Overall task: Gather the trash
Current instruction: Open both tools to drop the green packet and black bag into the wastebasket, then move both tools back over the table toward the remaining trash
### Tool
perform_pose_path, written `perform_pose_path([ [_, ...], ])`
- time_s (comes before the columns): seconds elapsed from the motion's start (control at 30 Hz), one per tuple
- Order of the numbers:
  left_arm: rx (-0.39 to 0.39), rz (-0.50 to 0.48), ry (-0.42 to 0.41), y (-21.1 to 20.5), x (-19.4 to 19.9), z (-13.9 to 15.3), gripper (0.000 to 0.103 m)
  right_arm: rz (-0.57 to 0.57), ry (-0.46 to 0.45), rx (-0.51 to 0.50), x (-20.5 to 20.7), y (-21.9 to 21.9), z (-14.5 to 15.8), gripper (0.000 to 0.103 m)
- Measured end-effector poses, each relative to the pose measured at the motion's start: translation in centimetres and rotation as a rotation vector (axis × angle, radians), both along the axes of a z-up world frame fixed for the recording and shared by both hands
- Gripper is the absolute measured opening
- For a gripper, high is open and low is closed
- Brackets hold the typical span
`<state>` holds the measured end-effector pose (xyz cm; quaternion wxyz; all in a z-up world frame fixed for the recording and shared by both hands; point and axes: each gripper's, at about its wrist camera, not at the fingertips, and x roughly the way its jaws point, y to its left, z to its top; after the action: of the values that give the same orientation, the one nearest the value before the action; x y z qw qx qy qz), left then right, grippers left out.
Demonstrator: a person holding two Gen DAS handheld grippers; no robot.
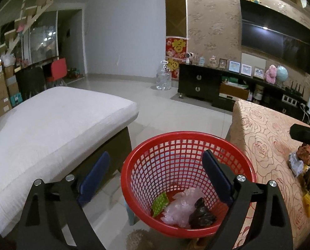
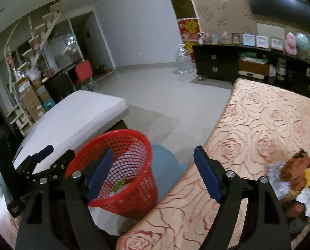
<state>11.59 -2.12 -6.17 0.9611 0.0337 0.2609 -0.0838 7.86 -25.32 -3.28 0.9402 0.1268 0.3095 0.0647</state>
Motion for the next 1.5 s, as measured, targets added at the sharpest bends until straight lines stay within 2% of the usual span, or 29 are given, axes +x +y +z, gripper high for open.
perform_pose_path([
  [0.43, 0.009, -0.06, -0.014, -2.0, -1.2, -0.1, 0.087, -0.15, -0.049, -0.088, -6.0, -3.8, 0.5, 0.077],
  [0.77, 0.011, -0.111, -0.01, -4.0, -2.2, -0.2, 0.087, -0.3, -0.02, -0.129, -11.4, -7.7, -0.9, 0.077],
  [1.07, 0.014, -0.194, 0.002, -6.7, -3.9, -0.9, 0.087, -0.451, 0.04, -0.116, -16.6, -11.9, -2.9, 0.077],
  [1.17, 0.027, -0.229, 0.013, -8.1, -4.6, -1.4, 0.087, -0.492, 0.053, -0.124, -17.5, -12.9, -3.3, 0.077],
  [1.5, 0.061, -0.338, 0.068, -12.3, -6.7, -3.3, 0.087, -0.599, 0.106, -0.041, -19.4, -16.3, -4.9, 0.077],
])
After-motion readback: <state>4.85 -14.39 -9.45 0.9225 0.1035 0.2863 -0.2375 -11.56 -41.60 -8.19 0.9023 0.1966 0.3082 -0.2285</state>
